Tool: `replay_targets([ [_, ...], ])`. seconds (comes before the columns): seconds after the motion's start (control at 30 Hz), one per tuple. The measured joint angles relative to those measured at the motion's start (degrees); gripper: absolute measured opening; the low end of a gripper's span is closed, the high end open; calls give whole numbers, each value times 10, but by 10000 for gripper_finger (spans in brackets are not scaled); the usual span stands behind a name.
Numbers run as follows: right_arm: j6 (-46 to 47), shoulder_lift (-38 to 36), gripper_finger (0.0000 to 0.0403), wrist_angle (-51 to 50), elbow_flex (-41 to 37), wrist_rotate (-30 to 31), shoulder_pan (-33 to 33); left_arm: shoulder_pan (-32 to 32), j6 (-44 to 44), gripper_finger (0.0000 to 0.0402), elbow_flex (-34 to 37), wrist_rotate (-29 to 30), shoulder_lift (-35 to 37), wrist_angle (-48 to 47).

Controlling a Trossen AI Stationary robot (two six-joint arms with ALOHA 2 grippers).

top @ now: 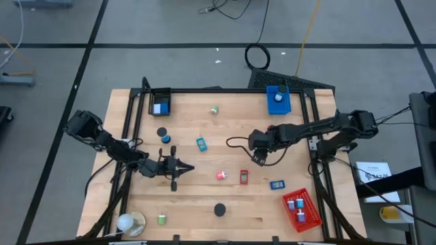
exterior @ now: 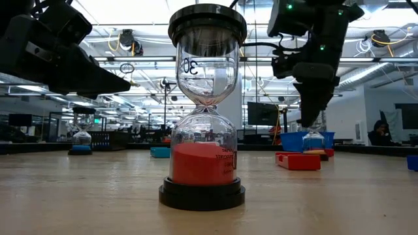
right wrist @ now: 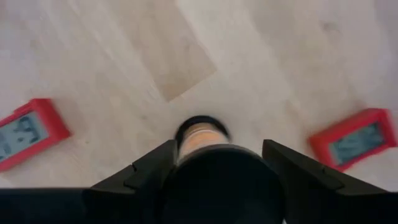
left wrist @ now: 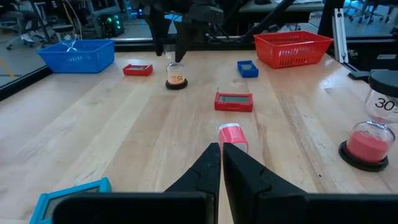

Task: Pick & Place Office items
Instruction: Put the orange sand timer into the blue basket

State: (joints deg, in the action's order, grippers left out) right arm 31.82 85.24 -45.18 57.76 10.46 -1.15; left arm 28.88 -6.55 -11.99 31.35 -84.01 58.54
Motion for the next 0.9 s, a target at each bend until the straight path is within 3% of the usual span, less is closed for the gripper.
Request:
replay_targets([
  [0.4,10,-65,309,3,0,34,-1,0,0,26,0,-14,0,0],
  [0.53,4,-108,309,-6,0,95,-18,0,-1,26,0,-14,0,0],
  [0.7,15,-147,259,2,-25,190,-78,0,-8,26,0,-14,0,0],
  [0.9,74,-168,129,39,-68,255,-149,0,-2,26,0,-14,0,2],
])
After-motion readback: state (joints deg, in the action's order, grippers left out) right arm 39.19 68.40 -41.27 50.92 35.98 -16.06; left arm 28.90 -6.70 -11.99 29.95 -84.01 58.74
